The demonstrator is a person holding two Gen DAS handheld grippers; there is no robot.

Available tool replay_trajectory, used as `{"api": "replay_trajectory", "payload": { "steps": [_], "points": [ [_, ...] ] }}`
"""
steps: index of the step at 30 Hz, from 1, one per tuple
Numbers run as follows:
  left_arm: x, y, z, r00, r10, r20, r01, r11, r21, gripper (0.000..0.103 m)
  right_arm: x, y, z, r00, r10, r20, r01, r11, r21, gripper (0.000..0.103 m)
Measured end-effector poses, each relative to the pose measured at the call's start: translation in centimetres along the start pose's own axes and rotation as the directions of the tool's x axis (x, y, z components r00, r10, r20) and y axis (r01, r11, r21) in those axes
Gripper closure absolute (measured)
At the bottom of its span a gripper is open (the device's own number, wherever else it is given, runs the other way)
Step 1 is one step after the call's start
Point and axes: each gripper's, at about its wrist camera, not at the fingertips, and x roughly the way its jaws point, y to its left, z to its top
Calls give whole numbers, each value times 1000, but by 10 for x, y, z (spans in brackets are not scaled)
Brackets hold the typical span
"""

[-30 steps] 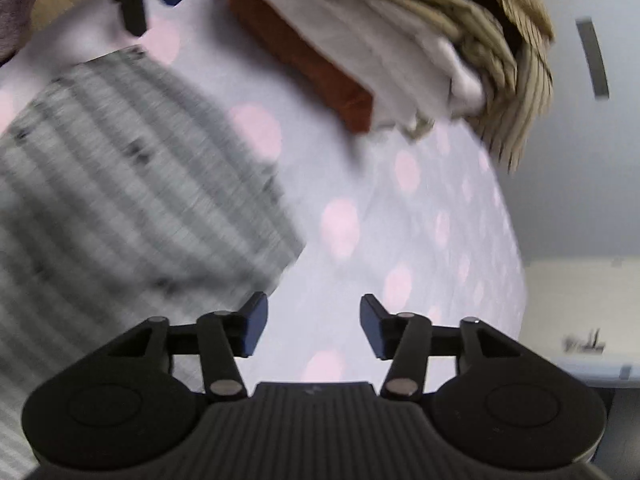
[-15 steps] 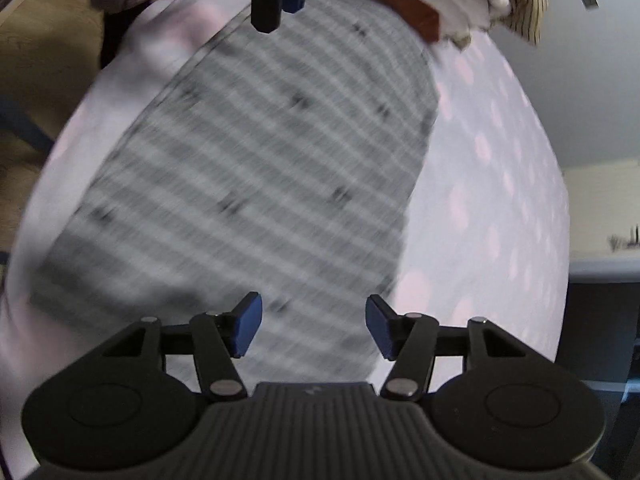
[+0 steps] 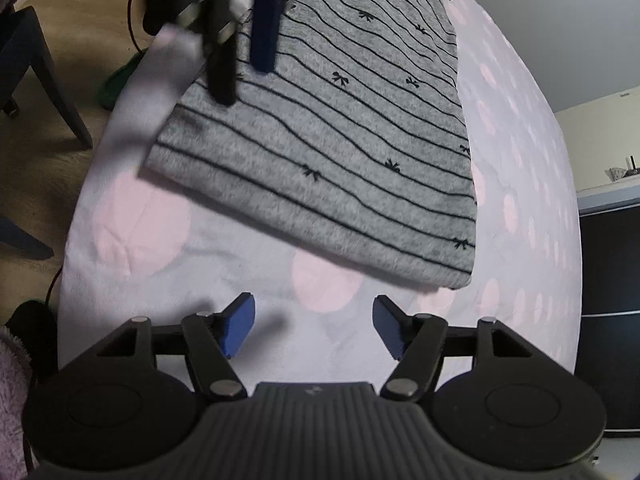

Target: Fold clothes

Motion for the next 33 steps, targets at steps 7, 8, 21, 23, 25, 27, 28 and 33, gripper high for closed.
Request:
{"api": "replay_trajectory", "payload": {
  "steps": [7, 8, 21, 23, 25, 27, 28, 33],
  "points": [
    [39, -28, -3, 992, 102, -74, -98, 994, 51, 72, 15, 12, -18, 1000, 27, -9, -27, 999, -31, 34],
    [43, -30, -4, 990, 113, -79, -109, 992, 58, 72, 16, 12, -19, 1000, 30, -4, -30, 999, -32, 33],
    [65, -50, -19, 974, 218, -55, -204, 960, 192, 71, 36, -6, -32, 999, 6, 39, -5, 1000, -18, 32],
    [60, -42, -21, 978, 202, -52, -188, 963, 192, 77, 40, -10, -32, 999, -8, 44, 9, 1000, -12, 32],
    [54, -34, -22, 983, 175, -55, -163, 970, 179, 83, 42, -14, -31, 998, -37, 55, 38, 999, -21, 32],
    [47, -25, -18, 990, 131, -60, -122, 983, 134, 88, 44, -17, -29, 995, -70, 65, 72, 997, -41, 32],
    [44, -19, -18, 992, 106, -62, -100, 990, 105, 89, 46, -18, -28, 994, -90, 68, 94, 993, -65, 32],
    [27, 10, -20, 998, -14, -56, 11, 999, -47, 91, 61, -21, -23, 984, -164, 74, 177, 959, -220, 32]
  ]
}}
